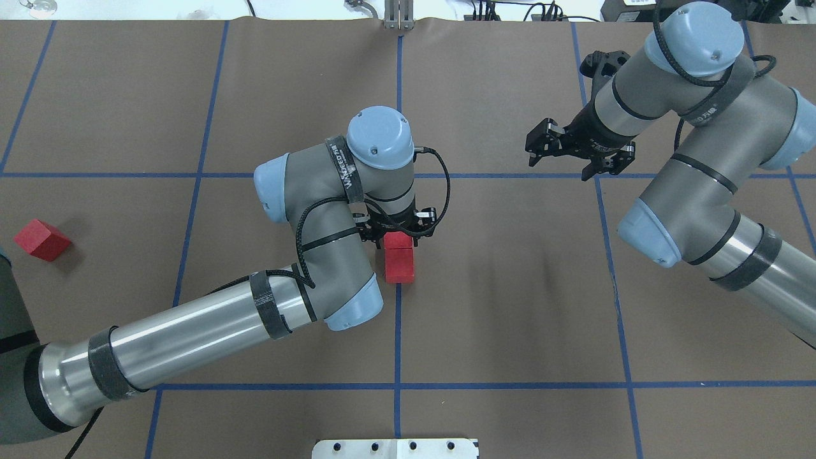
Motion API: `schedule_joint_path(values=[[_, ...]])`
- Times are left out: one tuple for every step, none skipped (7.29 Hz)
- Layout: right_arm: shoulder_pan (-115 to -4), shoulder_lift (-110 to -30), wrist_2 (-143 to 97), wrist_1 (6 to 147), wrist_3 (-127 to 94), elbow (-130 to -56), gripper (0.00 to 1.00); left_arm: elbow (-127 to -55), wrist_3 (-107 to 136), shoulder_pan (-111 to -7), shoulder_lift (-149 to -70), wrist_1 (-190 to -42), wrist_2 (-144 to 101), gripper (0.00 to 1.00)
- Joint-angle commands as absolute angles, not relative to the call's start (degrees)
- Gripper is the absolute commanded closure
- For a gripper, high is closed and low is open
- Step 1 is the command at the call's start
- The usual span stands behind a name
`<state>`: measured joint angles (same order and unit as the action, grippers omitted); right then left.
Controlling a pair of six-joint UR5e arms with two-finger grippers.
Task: Form red blocks into L shape at center
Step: 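Place the red cube with the left gripper against the center cube, farther from the robot, then open the left gripper and move it to the farthest red cube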
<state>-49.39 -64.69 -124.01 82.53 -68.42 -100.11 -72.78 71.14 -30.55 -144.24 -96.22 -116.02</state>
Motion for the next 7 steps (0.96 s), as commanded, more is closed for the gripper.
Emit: schedule_joint_path(values=[[-49.39,-64.6,-124.01,82.53,-68.38,-100.02,0.0,-74.87,70.93,-32.77,-143.97,-95.72,-116.36,0.0],[-49.48,-64.6,-124.01,82.53,-68.38,-100.02,0.0,-80.71,69.97,-34.09,-139.35,-95.45,-116.72,0.0],[-49.66,-64.69,-124.01,82.53,-68.29,-99.93,0.0,-88.69,66.22,-34.88,-131.48,-95.36,-117.5,0.0],[-49.83,-64.69,-124.01,82.62,-67.33,-99.93,0.0,-96.77,61.4,-35.94,-122.0,-95.54,-117.86,0.0],[-50.1,-64.69,-124.01,82.62,-67.06,-99.93,0.0,-102.51,56.39,-37.95,-112.86,-95.71,-117.86,0.0],[-50.18,-64.69,-124.01,82.62,-67.06,-99.93,0.0,-106.48,47.81,-40.84,-104.67,-96.15,-117.95,0.0],[-50.19,-64.69,-124.01,82.62,-67.06,-100.02,0.0,-108.44,38.33,-44.61,-97.11,-97.54,-117.86,0.0]])
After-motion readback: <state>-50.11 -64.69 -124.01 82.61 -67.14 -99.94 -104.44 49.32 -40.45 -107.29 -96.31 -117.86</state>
